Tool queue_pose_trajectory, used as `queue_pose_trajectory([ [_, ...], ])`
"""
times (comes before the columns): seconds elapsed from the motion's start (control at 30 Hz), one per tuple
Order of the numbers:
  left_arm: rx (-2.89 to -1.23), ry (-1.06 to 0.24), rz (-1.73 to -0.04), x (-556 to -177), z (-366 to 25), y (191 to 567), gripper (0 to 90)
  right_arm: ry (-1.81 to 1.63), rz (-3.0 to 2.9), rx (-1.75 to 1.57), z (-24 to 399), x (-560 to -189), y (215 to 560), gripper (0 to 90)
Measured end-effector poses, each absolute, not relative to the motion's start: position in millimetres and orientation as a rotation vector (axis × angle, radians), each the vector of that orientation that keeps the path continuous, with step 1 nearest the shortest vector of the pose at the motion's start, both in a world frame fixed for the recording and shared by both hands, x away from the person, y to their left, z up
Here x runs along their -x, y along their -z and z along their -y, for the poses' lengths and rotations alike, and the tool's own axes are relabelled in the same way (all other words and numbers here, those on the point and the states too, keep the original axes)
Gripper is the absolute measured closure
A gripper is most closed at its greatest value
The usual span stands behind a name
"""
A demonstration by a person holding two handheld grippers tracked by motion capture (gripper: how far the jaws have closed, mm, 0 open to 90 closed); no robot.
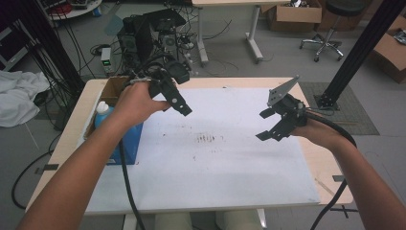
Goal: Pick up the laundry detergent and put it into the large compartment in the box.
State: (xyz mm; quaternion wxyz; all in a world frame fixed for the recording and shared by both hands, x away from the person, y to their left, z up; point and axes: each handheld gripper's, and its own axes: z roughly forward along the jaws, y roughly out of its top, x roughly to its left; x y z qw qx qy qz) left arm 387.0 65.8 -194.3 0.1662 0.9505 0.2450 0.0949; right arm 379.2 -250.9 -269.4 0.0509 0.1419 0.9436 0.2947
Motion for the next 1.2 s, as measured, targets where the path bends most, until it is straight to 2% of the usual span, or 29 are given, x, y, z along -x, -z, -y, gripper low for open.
queue_pose_trajectory([
  [0.23,-2.764,-0.2,-0.554,-386,-42,215,21.9,-0.882,-2.879,-0.442,250,-383,273,17.1],
  [0.47,-2.785,-0.204,-0.47,-387,-31,224,22.0,-0.875,-2.887,-0.427,247,-385,274,17.1],
  [1.2,-2.834,-0.221,-0.462,-401,-28,240,22.2,-0.857,-2.901,-0.444,249,-389,281,17.2],
])
